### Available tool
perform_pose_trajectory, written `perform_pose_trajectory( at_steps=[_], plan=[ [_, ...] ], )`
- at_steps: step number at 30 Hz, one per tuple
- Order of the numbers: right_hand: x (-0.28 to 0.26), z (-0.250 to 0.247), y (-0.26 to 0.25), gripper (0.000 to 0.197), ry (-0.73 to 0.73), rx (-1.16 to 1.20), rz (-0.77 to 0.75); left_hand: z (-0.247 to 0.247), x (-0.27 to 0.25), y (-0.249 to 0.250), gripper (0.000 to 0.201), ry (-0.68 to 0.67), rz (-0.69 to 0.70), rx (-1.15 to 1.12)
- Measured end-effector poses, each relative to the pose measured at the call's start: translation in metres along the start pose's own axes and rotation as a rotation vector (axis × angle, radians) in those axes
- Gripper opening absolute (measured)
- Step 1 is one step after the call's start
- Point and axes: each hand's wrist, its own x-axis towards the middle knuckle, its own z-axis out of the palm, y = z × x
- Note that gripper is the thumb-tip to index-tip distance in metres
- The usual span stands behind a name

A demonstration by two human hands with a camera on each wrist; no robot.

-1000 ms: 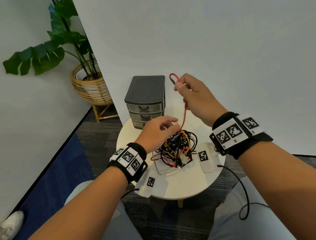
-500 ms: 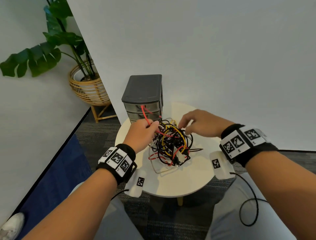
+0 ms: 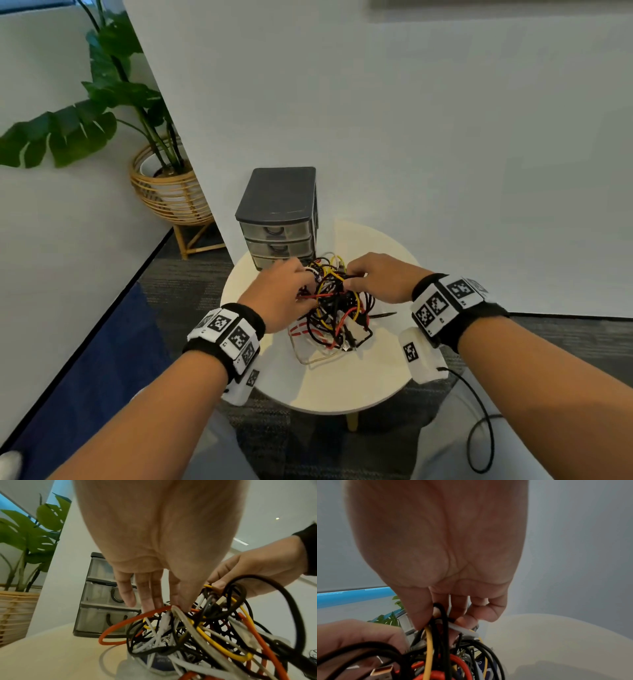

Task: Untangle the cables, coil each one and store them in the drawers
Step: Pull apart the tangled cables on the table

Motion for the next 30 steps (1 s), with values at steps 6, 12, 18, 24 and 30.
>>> perform_pose_trajectory(
  at_steps=[6,12,18,24,30],
  plan=[
    [0.0,0.001,-0.004,0.026,-0.031,-0.027,-0.042,0.003,0.003,-0.006,0.007,-0.059,0.044,0.07],
    [0.004,-0.003,-0.009,0.026,0.038,-0.044,-0.106,-0.008,0.003,-0.002,0.01,0.054,0.082,-0.145],
    [0.014,-0.001,-0.029,0.034,0.063,-0.09,-0.156,-0.005,0.005,0.006,0.017,0.02,-0.052,-0.422],
    [0.022,-0.005,-0.029,0.022,0.041,0.259,-0.04,0.001,-0.001,0.005,0.026,0.213,-0.122,-0.686],
    [0.021,-0.001,-0.03,0.031,0.112,0.287,-0.059,0.013,0.001,0.007,0.036,0.039,-0.056,-0.612]
  ],
)
